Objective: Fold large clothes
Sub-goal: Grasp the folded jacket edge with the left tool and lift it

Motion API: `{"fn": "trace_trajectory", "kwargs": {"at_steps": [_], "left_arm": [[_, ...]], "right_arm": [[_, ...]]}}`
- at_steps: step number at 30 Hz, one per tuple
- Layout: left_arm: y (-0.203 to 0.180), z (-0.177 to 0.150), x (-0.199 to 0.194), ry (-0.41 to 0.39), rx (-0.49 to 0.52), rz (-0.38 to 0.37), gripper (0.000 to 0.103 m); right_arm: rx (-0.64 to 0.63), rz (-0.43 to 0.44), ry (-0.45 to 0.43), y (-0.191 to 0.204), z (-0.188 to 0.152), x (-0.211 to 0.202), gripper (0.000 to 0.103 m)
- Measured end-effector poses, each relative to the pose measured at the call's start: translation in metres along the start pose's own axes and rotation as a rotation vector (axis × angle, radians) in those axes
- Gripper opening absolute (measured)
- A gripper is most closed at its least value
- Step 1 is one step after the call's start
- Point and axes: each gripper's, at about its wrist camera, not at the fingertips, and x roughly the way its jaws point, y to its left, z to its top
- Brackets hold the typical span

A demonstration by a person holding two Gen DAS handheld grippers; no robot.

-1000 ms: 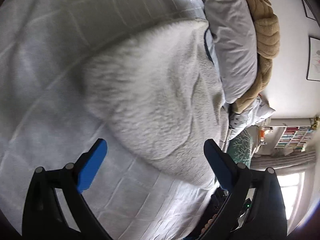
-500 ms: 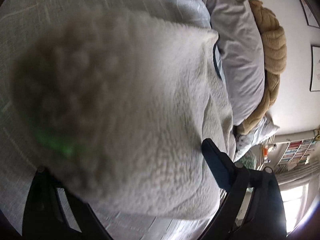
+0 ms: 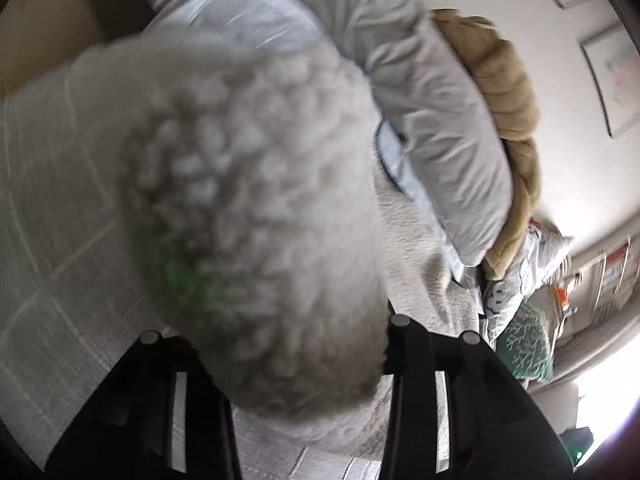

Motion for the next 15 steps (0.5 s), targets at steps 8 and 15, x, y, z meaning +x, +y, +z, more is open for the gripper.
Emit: {"fn": "trace_trajectory", "kwargs": {"at_steps": [8, 15], "left_arm": [[-0.058, -0.013, -0.039, -0.108, 0.254, -0.085, 0.039], [-0.138, -0.056, -0.05, -0.17, 0.552, -0.147, 0.038]], "right_arm": [[-0.02, 0.104, 0.184, 0.011, -0.014, 0.055, 0.041], [-0.021, 0.159, 0.227, 0.002, -0.02, 0.062, 0.041]]}}
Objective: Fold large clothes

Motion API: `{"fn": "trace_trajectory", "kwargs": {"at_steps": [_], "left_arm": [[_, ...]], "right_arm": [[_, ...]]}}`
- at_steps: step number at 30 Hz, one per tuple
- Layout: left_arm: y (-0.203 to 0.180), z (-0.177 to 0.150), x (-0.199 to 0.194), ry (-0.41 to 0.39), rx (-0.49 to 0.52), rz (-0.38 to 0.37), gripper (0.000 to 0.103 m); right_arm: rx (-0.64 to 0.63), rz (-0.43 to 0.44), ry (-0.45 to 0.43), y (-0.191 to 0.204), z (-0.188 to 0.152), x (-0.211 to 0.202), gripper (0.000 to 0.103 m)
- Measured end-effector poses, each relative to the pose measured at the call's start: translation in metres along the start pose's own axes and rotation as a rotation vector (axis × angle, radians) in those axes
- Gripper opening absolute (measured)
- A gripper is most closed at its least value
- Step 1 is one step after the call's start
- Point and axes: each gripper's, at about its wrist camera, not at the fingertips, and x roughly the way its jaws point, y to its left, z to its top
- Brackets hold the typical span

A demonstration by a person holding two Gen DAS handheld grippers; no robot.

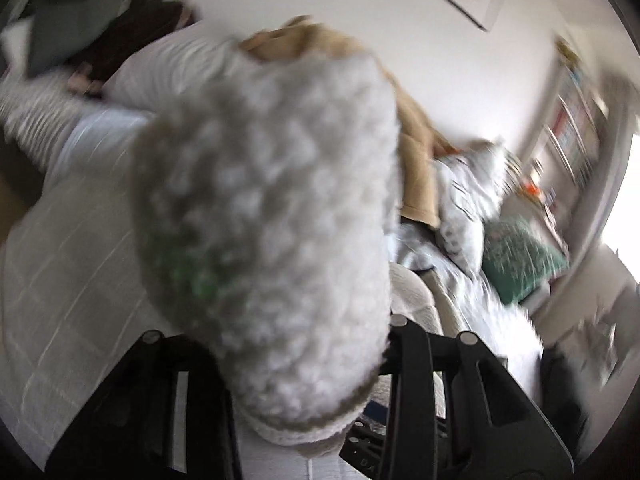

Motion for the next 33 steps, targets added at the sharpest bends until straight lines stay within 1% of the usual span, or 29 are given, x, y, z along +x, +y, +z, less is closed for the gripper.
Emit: {"fn": "trace_trajectory", "kwargs": {"at_steps": [3, 4, 5, 7, 8, 11, 13, 15, 17, 18, 19, 21, 22, 24, 26, 28, 29, 30, 31, 33], "left_arm": [[-0.029, 0.003, 0.005, 0.008, 0.071, -0.055, 0.038], [-0.041, 0.001, 0.007, 0.023, 0.084, -0.075, 0.038], [-0.053, 0.001, 0.014, 0.041, 0.101, -0.094, 0.038], [-0.075, -0.004, 0.025, 0.075, 0.156, -0.116, 0.038], [-0.088, -0.01, 0.031, 0.092, 0.193, -0.125, 0.038], [-0.118, -0.035, 0.051, 0.156, 0.319, -0.146, 0.038], [-0.136, -0.059, 0.065, 0.212, 0.413, -0.154, 0.038], [-0.15, -0.082, 0.078, 0.262, 0.487, -0.171, 0.039], [-0.158, -0.104, 0.091, 0.334, 0.539, -0.217, 0.039], [-0.159, -0.113, 0.095, 0.353, 0.561, -0.238, 0.039], [-0.163, -0.123, 0.095, 0.35, 0.6, -0.25, 0.039], [-0.168, -0.135, 0.094, 0.33, 0.683, -0.247, 0.04], [-0.168, -0.134, 0.092, 0.331, 0.684, -0.253, 0.04], [-0.165, -0.123, 0.088, 0.344, 0.632, -0.284, 0.04], [-0.158, -0.114, 0.084, 0.352, 0.591, -0.321, 0.044], [-0.154, -0.107, 0.077, 0.362, 0.566, -0.368, 0.052], [-0.149, -0.105, 0.075, 0.369, 0.561, -0.393, 0.054], [-0.148, -0.103, 0.07, 0.375, 0.566, -0.414, 0.058], [-0.155, -0.106, 0.066, 0.381, 0.581, -0.432, 0.062], [-0.173, -0.116, 0.059, 0.39, 0.632, -0.453, 0.066]], "right_arm": [[0.107, 0.144, 0.029, -0.036, 0.006, -0.02, 0.041], [0.136, 0.156, 0.015, -0.048, 0.007, -0.029, 0.041], [0.18, 0.15, -0.027, -0.068, 0.009, -0.047, 0.041], [0.246, 0.122, -0.091, -0.101, 0.008, -0.073, 0.048], [0.283, 0.11, -0.117, -0.118, 0.006, -0.084, 0.049], [0.384, 0.099, -0.164, -0.16, -0.002, -0.108, 0.055], [0.445, 0.072, -0.183, -0.192, -0.011, -0.123, 0.057], [0.475, 0.052, -0.191, -0.212, -0.017, -0.131, 0.058], [0.499, 0.044, -0.197, -0.225, -0.025, -0.139, 0.059], [0.51, 0.036, -0.2, -0.233, -0.03, -0.143, 0.06], [0.518, 0.03, -0.202, -0.238, -0.036, -0.146, 0.062], [0.532, 0.036, -0.202, -0.247, -0.042, -0.151, 0.063], [0.537, 0.045, -0.203, -0.25, -0.044, -0.158, 0.064], [0.558, 0.095, -0.21, -0.254, -0.05, -0.164, 0.066], [0.57, 0.138, -0.226, -0.253, -0.05, -0.168, 0.071], [0.58, 0.194, -0.249, -0.251, -0.045, -0.171, 0.081], [0.583, 0.224, -0.255, -0.248, -0.04, -0.171, 0.083], [0.585, 0.261, -0.252, -0.244, -0.037, -0.169, 0.084], [0.588, 0.292, -0.24, -0.241, -0.034, -0.165, 0.084], [0.588, 0.334, -0.214, -0.233, -0.029, -0.154, 0.084]]}}
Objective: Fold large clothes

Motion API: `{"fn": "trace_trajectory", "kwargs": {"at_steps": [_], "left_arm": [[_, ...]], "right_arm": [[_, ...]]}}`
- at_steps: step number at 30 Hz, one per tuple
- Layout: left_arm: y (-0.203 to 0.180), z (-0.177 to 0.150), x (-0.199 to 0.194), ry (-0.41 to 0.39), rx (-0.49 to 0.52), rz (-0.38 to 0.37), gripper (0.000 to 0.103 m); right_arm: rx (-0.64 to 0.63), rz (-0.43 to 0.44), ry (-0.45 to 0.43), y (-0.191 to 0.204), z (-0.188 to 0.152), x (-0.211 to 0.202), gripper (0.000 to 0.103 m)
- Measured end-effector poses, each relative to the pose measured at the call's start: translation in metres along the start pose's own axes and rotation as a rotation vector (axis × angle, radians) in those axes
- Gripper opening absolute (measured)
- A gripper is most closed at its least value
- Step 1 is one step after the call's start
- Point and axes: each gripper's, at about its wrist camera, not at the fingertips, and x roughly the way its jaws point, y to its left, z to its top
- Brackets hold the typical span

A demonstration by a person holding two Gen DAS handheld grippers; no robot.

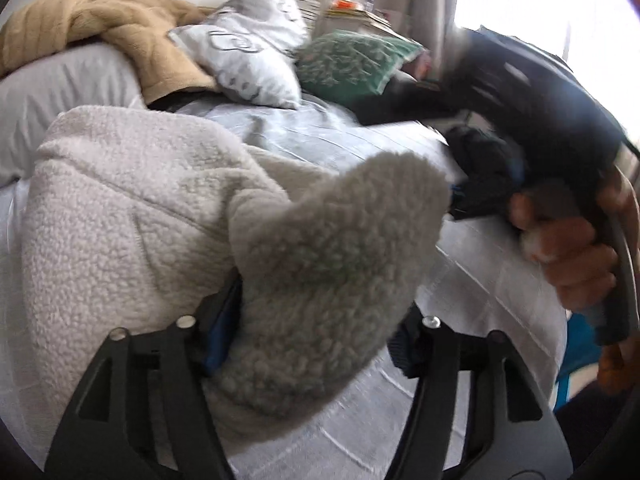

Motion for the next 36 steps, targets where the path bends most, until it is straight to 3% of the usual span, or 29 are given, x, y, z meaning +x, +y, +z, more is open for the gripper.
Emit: {"fn": "trace_trajectory", "kwargs": {"at_steps": [5, 8, 9, 14, 19, 23, 26, 28, 30, 32, 34, 36], "left_arm": [[-0.007, -0.009, -0.027, 0.02, 0.076, -0.059, 0.072], [0.009, -0.008, -0.052, 0.026, 0.059, -0.121, 0.073], [0.017, -0.009, -0.062, 0.02, 0.041, -0.129, 0.073], [0.071, -0.021, -0.093, -0.053, -0.094, -0.03, 0.073], [0.124, -0.04, -0.065, -0.033, -0.298, -0.018, 0.073], [0.12, -0.042, -0.063, -0.067, -0.317, -0.027, 0.073], [0.103, -0.042, -0.058, -0.063, -0.246, 0.018, 0.073], [0.094, -0.044, -0.059, -0.062, -0.218, 0.043, 0.073], [0.096, -0.043, -0.058, -0.061, -0.219, 0.049, 0.074], [0.102, -0.042, -0.059, -0.055, -0.242, 0.049, 0.074], [0.11, -0.039, -0.062, -0.054, -0.271, 0.052, 0.074], [0.118, -0.035, -0.071, -0.078, -0.316, 0.047, 0.074]], "right_arm": [[-0.023, -0.068, 0.084, 0.0, -0.004, 0.034, 0.084], [0.006, -0.21, 0.174, -0.019, -0.011, 0.059, 0.083], [0.005, -0.247, 0.189, -0.027, -0.013, 0.063, 0.077], [-0.007, -0.229, 0.197, -0.031, -0.013, 0.057, 0.072], [0.054, -0.142, 0.181, -0.027, -0.006, 0.04, 0.074], [0.163, 0.055, 0.148, -0.02, 0.002, 0.031, 0.084], [0.182, 0.147, 0.175, -0.007, 0.002, 0.041, 0.087], [0.156, 0.126, 0.202, 0.005, -0.002, 0.054, 0.093], [0.093, -0.006, 0.222, 0.019, -0.008, 0.073, 0.093], [0.046, -0.084, 0.211, 0.027, -0.013, 0.084, 0.083], [-0.033, -0.117, 0.157, 0.042, -0.014, 0.087, 0.049], [-0.116, -0.119, 0.104, 0.06, -0.015, 0.08, 0.038]]}}
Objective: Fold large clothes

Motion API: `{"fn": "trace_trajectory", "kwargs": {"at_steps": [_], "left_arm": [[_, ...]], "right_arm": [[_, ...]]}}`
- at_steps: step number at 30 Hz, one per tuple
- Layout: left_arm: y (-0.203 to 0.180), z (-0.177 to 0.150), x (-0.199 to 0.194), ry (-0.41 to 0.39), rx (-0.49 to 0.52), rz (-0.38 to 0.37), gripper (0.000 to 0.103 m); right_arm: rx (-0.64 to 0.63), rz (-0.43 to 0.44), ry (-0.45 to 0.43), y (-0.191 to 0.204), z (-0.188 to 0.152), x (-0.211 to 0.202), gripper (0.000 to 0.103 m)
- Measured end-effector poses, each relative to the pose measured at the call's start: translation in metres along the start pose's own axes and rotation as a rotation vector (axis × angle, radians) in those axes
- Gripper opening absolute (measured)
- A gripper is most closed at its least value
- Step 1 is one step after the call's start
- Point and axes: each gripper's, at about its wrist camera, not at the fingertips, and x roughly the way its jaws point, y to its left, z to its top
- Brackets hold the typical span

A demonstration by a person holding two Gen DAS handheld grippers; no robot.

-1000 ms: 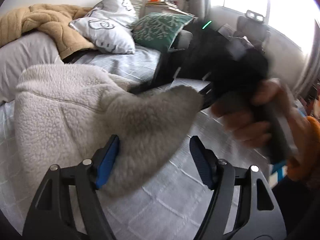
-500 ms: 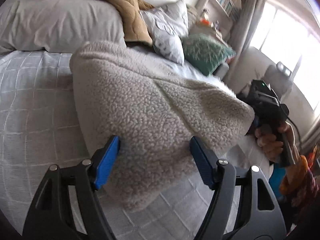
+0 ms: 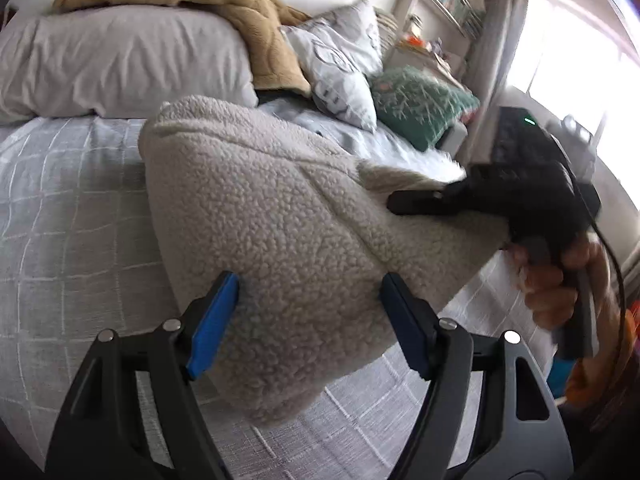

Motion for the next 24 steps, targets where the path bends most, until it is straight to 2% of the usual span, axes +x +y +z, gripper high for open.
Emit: {"fn": "trace_trajectory", "kwargs": {"at_steps": [2, 5, 8, 10, 13, 16, 18, 19, 21, 22, 23, 24], "left_arm": [[0.003, 0.008, -0.013, -0.064, -0.026, 0.009, 0.074], [-0.003, 0.027, -0.024, -0.131, 0.009, 0.026, 0.074], [-0.014, 0.043, -0.014, -0.127, 0.019, 0.023, 0.074], [-0.022, 0.049, 0.002, -0.104, 0.018, 0.006, 0.074], [-0.036, 0.048, 0.03, -0.059, 0.012, -0.009, 0.076], [-0.05, 0.032, 0.063, 0.005, 0.033, 0.02, 0.081], [-0.065, 0.021, 0.071, -0.008, 0.108, 0.063, 0.084], [-0.074, 0.018, 0.072, -0.016, 0.159, 0.101, 0.084], [-0.078, 0.019, 0.07, -0.014, 0.176, 0.13, 0.085], [-0.074, 0.023, 0.067, -0.003, 0.153, 0.128, 0.087], [-0.069, 0.027, 0.064, 0.01, 0.126, 0.128, 0.089], [-0.062, 0.031, 0.061, 0.027, 0.086, 0.129, 0.093]], "right_arm": [[-0.1, 0.009, -0.072, 0.025, 0.0, -0.016, 0.034], [-0.217, 0.054, -0.19, 0.05, 0.005, -0.057, 0.032], [-0.205, 0.09, -0.255, 0.04, 0.016, -0.087, 0.032], [-0.141, 0.103, -0.281, 0.014, 0.023, -0.102, 0.032], [-0.032, 0.088, -0.261, -0.036, 0.027, -0.1, 0.033], [0.042, -0.065, -0.168, -0.087, 0.024, -0.072, 0.033], [0.052, -0.139, -0.115, -0.108, 0.019, -0.051, 0.035], [0.06, -0.146, -0.106, -0.116, 0.015, -0.043, 0.039], [0.089, -0.143, -0.115, -0.123, 0.015, -0.043, 0.049], [0.1, -0.144, -0.112, -0.125, 0.015, -0.045, 0.061], [0.107, -0.147, -0.109, -0.124, 0.016, -0.046, 0.067], [0.114, -0.148, -0.103, -0.125, 0.016, -0.046, 0.08]]}}
